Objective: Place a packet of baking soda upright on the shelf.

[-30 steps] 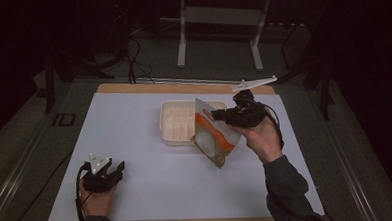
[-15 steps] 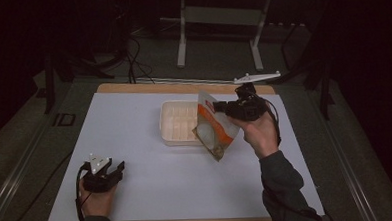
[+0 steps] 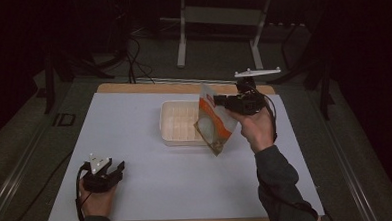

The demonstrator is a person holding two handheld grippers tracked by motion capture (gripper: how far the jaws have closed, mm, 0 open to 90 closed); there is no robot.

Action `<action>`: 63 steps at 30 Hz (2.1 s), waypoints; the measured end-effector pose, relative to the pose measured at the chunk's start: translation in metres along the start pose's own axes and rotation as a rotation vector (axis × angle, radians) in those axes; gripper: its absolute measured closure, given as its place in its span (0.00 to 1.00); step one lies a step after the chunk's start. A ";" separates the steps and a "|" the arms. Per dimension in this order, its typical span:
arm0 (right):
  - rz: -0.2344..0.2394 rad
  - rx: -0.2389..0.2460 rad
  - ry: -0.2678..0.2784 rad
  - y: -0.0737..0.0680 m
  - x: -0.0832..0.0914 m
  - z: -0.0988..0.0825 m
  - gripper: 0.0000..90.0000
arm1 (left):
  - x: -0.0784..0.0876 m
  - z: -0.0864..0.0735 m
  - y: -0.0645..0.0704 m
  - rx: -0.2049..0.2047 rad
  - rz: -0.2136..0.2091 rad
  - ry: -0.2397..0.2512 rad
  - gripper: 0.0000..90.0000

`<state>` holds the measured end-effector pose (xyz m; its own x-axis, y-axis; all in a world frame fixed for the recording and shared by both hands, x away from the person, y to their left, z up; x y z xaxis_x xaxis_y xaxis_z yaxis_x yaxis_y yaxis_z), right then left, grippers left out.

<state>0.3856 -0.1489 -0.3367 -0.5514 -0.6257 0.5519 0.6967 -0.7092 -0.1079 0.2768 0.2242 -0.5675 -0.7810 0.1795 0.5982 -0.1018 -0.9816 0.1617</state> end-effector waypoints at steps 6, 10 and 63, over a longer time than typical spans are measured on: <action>-0.018 -0.028 0.012 0.003 -0.005 0.003 1.00 | 0.000 0.000 0.000 -0.002 -0.001 0.000 0.56; -0.031 -0.046 0.018 0.005 -0.008 0.005 1.00 | 0.000 0.000 0.000 -0.001 -0.002 0.000 0.56; -0.187 -0.187 0.095 0.012 -0.047 0.022 1.00 | 0.000 0.001 -0.001 0.010 -0.008 0.004 0.56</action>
<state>0.4300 -0.1214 -0.3461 -0.7094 -0.4994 0.4974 0.4867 -0.8575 -0.1668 0.2770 0.2258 -0.5671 -0.7827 0.1872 0.5935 -0.1023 -0.9794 0.1741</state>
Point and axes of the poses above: each handheld gripper's, and its own axes: x roughly backward along the jaws, z roughly out of its top, y roughly to its right, the point moved 3 cm from there along -x, roughly forward along the jaws, and after that the axes turned 10 degrees about x, right-handed, at the moved point
